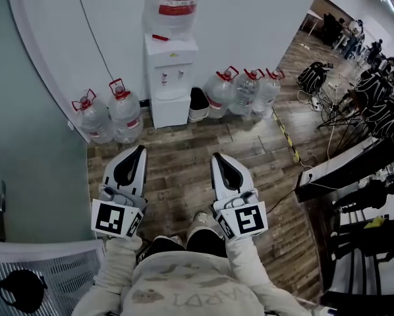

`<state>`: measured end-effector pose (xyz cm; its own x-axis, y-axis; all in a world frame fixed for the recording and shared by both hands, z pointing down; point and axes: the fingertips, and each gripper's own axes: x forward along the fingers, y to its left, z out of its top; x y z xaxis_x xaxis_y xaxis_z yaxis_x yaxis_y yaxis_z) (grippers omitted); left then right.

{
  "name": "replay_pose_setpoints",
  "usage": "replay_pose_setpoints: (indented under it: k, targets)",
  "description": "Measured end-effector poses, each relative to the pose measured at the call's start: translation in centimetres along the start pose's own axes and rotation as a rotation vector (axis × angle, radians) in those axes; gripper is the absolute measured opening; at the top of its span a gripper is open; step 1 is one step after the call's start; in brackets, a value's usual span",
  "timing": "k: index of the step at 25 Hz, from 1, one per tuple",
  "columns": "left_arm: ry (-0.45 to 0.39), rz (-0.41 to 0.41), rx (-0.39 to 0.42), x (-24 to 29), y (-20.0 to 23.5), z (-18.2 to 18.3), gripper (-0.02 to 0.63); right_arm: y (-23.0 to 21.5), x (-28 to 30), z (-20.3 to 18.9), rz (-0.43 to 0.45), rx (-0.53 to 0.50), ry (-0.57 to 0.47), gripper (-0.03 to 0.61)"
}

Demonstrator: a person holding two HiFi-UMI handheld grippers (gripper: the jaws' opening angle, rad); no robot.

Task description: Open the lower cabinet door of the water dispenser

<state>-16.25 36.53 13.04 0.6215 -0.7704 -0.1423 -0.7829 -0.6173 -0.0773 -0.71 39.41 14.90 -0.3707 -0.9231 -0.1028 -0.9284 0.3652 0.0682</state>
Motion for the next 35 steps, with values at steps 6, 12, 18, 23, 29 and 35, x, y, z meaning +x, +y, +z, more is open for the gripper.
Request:
replay_pose_setpoints:
  k: [6,12,18,23,29,35]
  targets:
    - [-0.006,0.01,0.006,3.2,2.4,-1.1,0.0,-2.1,3.9,-1.2,0.008,-0.008,0.003,0.009]
    - [-0.01,0.052,0.005,8.1,5.2,-2.0,0.0,-6.1,9.1,-1.8,0.031,-0.007,-0.009,0.009]
    - [-0.026,0.086,0.003,14.6,7.4,-2.1,0.0,-10.9,14.7,-1.9,0.063,-0.013,-0.014,0.009]
    - [-0.027,0.115,0.01,20.1,8.9,-2.8,0.0,-15.0,19.1,-2.5,0.096,-0.006,-0.021,0.009]
    - [-0.042,0.141,0.027,25.7,9.4,-2.9,0.002,-19.7,22.8,-3.5,0.131,0.006,-0.024,0.009]
    - [-0.005,0.154,0.047,28.6,10.1,-4.3,0.002,-22.4,25.5,-5.0,0.138,0.028,-0.021,0.009]
